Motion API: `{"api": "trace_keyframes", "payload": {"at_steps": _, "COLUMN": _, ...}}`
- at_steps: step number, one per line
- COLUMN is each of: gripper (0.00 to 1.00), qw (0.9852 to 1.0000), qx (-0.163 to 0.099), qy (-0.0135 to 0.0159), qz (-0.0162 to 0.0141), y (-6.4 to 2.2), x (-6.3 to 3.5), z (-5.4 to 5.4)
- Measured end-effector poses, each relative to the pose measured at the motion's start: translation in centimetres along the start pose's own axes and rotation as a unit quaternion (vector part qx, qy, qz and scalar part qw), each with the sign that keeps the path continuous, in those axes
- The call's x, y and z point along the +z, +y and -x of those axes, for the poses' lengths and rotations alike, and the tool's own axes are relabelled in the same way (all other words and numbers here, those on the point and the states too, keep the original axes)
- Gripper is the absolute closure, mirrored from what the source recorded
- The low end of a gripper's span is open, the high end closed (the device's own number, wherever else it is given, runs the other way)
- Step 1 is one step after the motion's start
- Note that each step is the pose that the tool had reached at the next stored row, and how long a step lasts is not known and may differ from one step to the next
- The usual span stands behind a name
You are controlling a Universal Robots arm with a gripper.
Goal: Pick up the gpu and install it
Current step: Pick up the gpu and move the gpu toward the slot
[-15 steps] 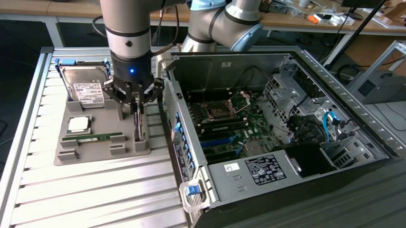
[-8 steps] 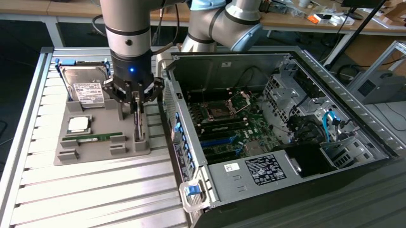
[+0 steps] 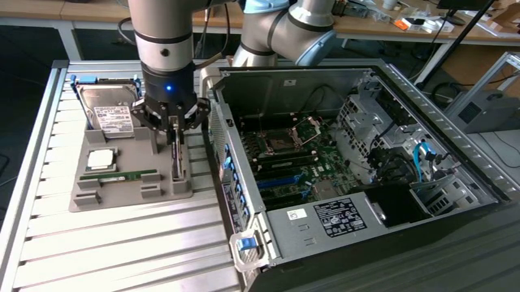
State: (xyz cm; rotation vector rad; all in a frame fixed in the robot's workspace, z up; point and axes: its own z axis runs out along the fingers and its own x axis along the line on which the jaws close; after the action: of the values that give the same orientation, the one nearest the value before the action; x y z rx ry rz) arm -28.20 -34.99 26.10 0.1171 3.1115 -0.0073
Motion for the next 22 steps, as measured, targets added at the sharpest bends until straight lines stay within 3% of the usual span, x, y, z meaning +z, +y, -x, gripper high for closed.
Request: {"api": "trace_keyframes", "payload": {"at_steps": 22, "gripper": 0.73, "qw": 1.0000, "qx": 0.000, "qy": -0.0001, "qz": 0.0000, "y": 0.00, "x": -1.18, "z": 0.0}}
